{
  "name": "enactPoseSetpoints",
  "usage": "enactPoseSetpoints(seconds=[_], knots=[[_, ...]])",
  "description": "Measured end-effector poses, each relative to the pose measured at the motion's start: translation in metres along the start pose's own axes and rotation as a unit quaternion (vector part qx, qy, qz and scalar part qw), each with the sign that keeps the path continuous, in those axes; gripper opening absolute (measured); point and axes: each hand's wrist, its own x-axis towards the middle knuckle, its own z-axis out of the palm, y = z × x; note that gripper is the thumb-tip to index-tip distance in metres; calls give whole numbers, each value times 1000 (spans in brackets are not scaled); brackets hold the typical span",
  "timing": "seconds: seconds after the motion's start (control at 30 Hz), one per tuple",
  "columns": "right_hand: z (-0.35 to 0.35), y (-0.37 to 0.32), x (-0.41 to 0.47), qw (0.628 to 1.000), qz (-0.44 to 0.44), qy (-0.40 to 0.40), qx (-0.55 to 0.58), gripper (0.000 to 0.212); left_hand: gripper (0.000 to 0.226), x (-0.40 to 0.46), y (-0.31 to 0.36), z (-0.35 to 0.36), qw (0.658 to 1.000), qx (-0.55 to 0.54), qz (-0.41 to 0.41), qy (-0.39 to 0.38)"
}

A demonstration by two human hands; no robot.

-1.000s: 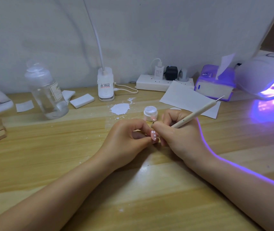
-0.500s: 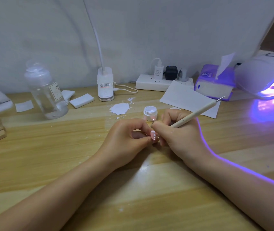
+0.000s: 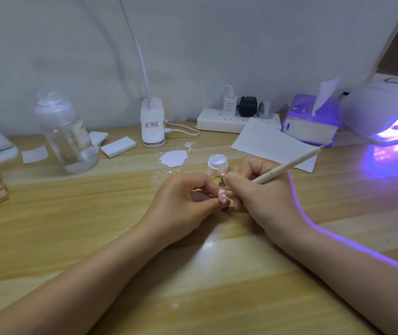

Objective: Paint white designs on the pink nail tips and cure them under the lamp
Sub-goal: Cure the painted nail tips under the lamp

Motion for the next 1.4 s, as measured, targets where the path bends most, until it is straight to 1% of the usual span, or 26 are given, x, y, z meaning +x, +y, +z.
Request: enactPoseSetpoints(seconds=[0.1,0.17,0.27,0.37,0.43,0.53,0.6,0.67,0.73,0.87,0.97,1.03,1.17,1.3,1.4], knots=[[-2,-2,1,998,-23,50,29,46,9,0,-2,0,1000,-6,-5,8],[-1,-4,2,996,-17,65,65,43,8,0,-2,0,1000,-12,-7,10],[-1,-5,1,996,-2,58,69,38,5,0,-1,-1,1000,-24,-11,9],[-2,-6,0,998,-22,40,41,28,3,-1,-1,-2,999,-34,-9,10],[-4,-6,0,999,-26,30,36,24,3,-2,1,-1,999,-42,-9,12],[-5,-7,-1,998,-20,-3,54,24,8,-3,5,-1,999,-43,-2,8],[-5,-8,-3,998,-6,-20,56,25,6,-3,4,-2,999,-38,11,0],[-4,-9,-4,998,11,-23,58,27,19,-2,0,-3,999,-22,32,-10],[-2,-10,-4,998,18,-11,56,32,24,-2,-1,-3,999,-5,46,-27],[0,-12,-5,998,10,0,59,35,22,-1,-1,-3,997,8,63,-45],[-1,-8,-3,997,20,-2,78,41,26,-2,-1,-3,995,15,78,-54],[-1,-5,-1,998,23,2,60,45,27,-2,-1,-3,995,15,81,-58],[-2,-5,-1,999,21,-6,42,41,34,-1,-1,-3,994,17,91,-65],[0,-6,-1,998,27,-16,60,40,28,0,-2,-2,994,16,89,-61],[-1,-5,-1,998,26,-16,53,40,26,0,-2,-2,994,17,90,-61]])
